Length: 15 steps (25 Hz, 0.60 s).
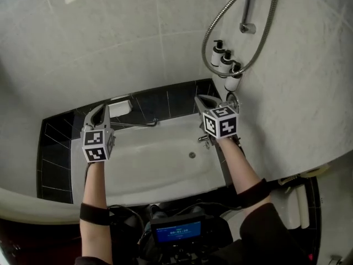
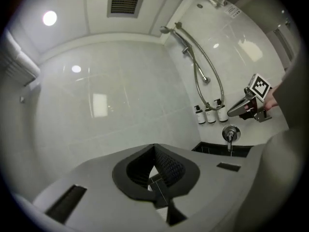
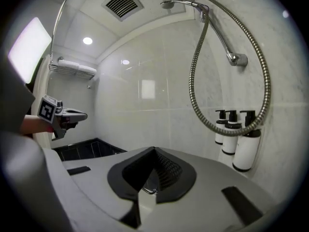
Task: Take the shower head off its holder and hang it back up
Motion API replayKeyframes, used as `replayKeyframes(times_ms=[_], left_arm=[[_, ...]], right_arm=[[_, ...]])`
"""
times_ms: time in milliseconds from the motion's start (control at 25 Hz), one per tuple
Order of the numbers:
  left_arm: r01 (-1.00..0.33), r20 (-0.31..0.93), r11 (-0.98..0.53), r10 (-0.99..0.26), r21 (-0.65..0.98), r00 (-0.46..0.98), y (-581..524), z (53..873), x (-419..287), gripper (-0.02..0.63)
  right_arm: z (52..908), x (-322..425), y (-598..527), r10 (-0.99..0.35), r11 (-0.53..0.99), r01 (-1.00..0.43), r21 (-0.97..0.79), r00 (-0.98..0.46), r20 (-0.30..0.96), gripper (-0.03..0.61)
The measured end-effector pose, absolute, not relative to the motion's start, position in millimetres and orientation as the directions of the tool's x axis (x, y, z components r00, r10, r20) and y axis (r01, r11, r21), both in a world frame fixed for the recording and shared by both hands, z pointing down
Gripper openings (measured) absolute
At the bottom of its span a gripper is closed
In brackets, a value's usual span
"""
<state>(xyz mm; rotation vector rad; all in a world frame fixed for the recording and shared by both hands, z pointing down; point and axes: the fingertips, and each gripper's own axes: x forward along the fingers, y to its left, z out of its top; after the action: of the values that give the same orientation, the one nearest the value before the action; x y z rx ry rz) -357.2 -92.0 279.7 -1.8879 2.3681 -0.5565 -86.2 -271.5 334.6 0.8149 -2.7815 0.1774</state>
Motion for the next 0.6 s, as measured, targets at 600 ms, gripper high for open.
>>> replayKeyframes(times_ms=[600], left_arm=[[-0.959, 0.345, 0.275, -0.896, -0.065, -0.280, 0, 402, -375, 0.003]], right_arm=[[404, -88, -231, -0.486, 0.837, -0.538, -0.101, -0.816, 0.314, 0.021]])
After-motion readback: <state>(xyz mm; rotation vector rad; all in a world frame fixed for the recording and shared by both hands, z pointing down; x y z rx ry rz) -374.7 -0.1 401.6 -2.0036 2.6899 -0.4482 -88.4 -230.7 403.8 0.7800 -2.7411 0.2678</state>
